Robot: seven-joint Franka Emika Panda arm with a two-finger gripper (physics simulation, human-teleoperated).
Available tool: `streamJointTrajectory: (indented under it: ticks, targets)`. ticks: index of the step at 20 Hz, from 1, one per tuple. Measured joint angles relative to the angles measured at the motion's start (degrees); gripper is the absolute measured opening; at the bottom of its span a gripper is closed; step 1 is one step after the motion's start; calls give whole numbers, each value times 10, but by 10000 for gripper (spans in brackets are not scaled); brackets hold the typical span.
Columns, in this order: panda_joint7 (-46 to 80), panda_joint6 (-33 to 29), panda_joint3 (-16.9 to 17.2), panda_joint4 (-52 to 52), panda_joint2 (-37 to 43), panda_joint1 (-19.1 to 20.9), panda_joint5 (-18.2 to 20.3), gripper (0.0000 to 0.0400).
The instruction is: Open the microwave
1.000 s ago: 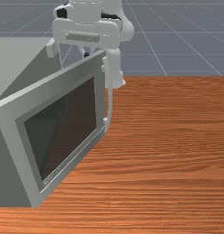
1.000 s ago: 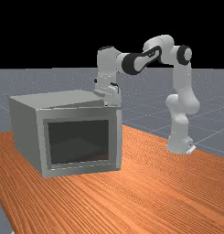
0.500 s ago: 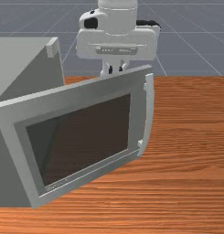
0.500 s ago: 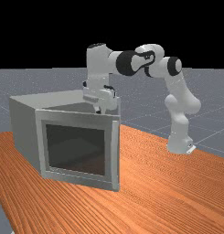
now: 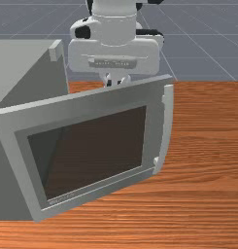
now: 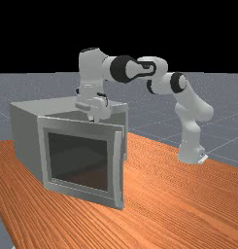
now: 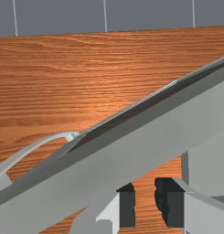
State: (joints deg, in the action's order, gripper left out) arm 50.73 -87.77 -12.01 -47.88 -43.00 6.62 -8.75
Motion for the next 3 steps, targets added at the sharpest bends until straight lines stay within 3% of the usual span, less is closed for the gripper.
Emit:
streamJointTrajectory:
  ticks: [3]
  targets:
    - [-3,33,5,81,-47,-8,-3,75]
